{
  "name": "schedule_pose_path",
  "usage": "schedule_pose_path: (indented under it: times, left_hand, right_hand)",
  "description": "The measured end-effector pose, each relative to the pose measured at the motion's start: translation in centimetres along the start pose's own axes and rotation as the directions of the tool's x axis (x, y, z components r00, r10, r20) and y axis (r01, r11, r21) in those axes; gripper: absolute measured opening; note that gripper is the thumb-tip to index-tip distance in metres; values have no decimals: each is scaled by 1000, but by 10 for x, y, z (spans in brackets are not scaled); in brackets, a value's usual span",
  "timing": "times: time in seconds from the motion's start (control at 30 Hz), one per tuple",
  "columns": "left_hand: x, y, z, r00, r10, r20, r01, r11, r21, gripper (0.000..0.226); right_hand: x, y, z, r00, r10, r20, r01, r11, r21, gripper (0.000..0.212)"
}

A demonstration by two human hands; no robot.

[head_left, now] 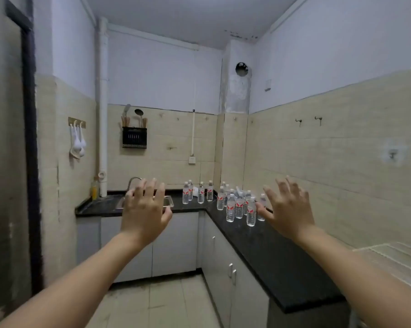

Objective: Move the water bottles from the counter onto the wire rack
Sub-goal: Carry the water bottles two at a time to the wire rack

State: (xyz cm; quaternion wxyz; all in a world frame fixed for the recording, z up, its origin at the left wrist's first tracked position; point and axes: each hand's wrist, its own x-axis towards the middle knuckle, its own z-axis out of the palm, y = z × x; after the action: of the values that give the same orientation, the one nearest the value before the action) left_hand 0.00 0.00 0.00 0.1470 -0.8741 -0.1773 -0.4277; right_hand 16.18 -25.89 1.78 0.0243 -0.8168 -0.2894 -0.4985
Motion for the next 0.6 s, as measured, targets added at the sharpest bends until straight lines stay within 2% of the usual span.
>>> schedule_pose_path:
  times: [0.13,0.23,0.37,0.6]
  left_hand:
    - [-11,8,31,1000,4,-25,-4,1000,7,52]
    - [-15,11,61,1000,-3,28,4,1000,-29,47]
    - [0,7,103,993,-16,118,21,999,-43,43]
    - [52,-43,181,989,-37,146,36,999,14,41]
  right_hand:
    - [-14,-1,35,995,12,100,-8,999,-42,48]
    - [-17,-15,59,988,13,153,-20,999,48,42]
    - [-7,-35,98,985,-47,164,44,999,19,53]
    - [57,-64,191,987,-94,126,89,995,49,52]
